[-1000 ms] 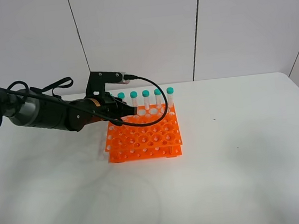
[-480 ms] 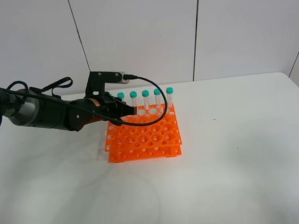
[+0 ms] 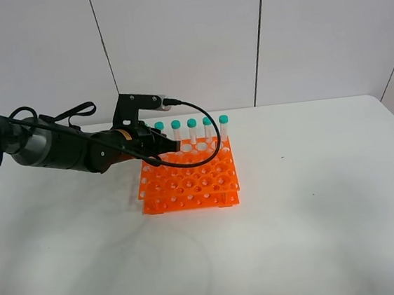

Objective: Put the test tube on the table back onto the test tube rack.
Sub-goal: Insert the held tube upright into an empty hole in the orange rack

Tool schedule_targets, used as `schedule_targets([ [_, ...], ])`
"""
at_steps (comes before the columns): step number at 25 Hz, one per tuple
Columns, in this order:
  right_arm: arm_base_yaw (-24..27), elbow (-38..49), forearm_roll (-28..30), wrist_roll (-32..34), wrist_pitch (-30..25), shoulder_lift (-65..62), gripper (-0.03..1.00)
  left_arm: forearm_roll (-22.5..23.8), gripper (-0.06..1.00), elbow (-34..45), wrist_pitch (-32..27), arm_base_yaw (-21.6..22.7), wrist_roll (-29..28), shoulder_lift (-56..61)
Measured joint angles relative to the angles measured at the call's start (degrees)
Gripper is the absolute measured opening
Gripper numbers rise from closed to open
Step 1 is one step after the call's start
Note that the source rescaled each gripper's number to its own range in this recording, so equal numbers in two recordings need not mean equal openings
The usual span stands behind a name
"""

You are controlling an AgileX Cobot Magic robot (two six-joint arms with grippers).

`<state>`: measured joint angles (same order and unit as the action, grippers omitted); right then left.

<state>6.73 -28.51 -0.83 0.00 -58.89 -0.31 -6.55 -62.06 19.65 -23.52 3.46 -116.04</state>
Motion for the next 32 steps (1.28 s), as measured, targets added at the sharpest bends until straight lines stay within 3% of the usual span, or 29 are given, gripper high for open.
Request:
schedule_targets([
  [32, 0.0, 0.0, 0.0, 0.0, 0.0, 0.0, 1.0, 0.24, 0.0, 0.0, 2.63, 0.0, 0.0, -1.33],
])
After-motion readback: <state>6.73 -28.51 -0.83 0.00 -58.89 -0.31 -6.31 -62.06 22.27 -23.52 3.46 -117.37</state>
